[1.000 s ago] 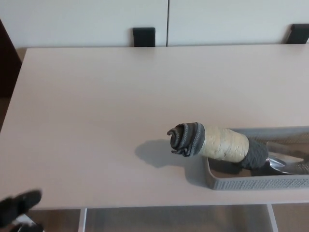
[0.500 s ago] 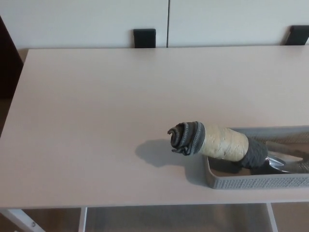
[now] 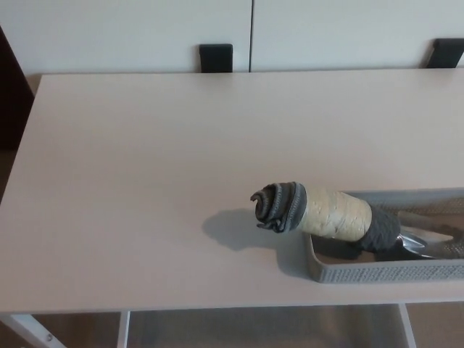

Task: The robot walks towards a desk on which a shovel is kept on the left hand side and a container is kept on the right hand side. The robot picks up the shovel using its left hand and places it in the container.

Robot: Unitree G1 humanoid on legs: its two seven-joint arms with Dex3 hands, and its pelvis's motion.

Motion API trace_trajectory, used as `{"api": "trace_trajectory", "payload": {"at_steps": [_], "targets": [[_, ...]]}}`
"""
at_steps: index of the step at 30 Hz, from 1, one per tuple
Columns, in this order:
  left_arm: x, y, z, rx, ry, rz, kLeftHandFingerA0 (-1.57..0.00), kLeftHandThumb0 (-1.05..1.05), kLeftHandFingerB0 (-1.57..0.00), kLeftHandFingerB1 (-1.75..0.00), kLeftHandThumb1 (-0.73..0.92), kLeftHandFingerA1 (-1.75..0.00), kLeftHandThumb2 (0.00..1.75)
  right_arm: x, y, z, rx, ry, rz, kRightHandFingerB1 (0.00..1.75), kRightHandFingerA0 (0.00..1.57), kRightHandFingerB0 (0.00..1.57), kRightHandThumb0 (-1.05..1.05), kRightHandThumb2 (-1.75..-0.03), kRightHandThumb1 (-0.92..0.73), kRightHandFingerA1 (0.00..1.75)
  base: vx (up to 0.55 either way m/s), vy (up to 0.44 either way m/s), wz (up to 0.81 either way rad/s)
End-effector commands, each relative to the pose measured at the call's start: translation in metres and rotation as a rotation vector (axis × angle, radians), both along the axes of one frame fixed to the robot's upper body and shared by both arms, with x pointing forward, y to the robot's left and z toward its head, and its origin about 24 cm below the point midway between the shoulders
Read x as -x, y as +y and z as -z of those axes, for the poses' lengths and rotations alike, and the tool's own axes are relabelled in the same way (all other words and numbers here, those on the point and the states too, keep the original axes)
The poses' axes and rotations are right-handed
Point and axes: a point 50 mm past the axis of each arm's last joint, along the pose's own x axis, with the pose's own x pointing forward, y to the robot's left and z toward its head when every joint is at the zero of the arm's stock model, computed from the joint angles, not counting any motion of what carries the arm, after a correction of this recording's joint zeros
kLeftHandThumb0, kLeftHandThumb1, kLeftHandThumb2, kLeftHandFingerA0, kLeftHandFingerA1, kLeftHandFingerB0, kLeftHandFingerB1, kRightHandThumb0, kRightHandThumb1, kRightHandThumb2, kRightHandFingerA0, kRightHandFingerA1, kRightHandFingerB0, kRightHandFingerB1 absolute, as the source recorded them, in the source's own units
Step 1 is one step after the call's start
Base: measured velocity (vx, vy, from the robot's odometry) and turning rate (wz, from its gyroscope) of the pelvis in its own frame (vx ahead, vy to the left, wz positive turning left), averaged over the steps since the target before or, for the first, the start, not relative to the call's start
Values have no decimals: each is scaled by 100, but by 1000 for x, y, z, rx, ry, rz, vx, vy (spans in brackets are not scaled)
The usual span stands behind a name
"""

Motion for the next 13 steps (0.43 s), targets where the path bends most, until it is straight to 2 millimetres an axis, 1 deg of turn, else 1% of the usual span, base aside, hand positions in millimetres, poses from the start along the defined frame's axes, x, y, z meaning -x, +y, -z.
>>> {"api": "trace_trajectory", "payload": {"at_steps": [1,2,3,4,5,6,7,8,11,13], "targets": [[-24,12,56,-488,-5,149,0,-86,-3,-18,69,-16,107,-7,-15,-14,0,-200,124,44,29,24,-63,-60,-68,49,0,0,0],[-31,14,54,-498,-16,162,0,-83,-2,-19,68,-19,108,-14,-16,-16,1,-214,130,43,29,25,-62,-60,-68,48,0,0,0],[-29,19,56,-517,-8,160,0,-85,-2,-17,71,-15,108,-15,-16,-16,-8,-221,136,43,30,25,-61,-60,-67,49,0,0,0],[-28,23,57,-529,-4,163,0,-85,-3,-18,68,-15,108,-16,-17,-16,-8,-221,136,43,30,25,-62,-59,-67,49,0,0,0],[-27,27,57,-539,1,164,0,-84,-4,-19,69,-17,109,-16,-17,-17,-5,-222,129,42,31,25,-62,-59,-67,49,0,0,0],[-25,30,55,-534,4,154,-7,-88,-5,-19,69,-18,99,-16,-17,-16,-29,-213,127,42,27,22,-61,-60,-69,49,0,0,0],[-23,33,54,-523,7,145,0,-83,-4,-23,88,-22,66,-16,-17,-16,-40,-209,128,42,28,22,-63,-60,-70,49,0,0,0],[-21,35,52,-502,6,137,0,-81,-3,-22,69,-22,109,-15,-16,-15,-40,-207,127,41,28,22,-64,-60,-70,49,0,0,0],[-18,35,51,-499,-2,146,-1,-82,-5,-21,71,-25,109,-13,-16,-13,-38,-209,137,41,28,22,-60,-60,-70,48,0,0,0],[-15,32,51,-494,-6,152,-1,-83,-5,-21,71,-25,109,-9,-17,-12,-35,-207,143,41,28,22,-59,-60,-70,48,0,0,0]]}}
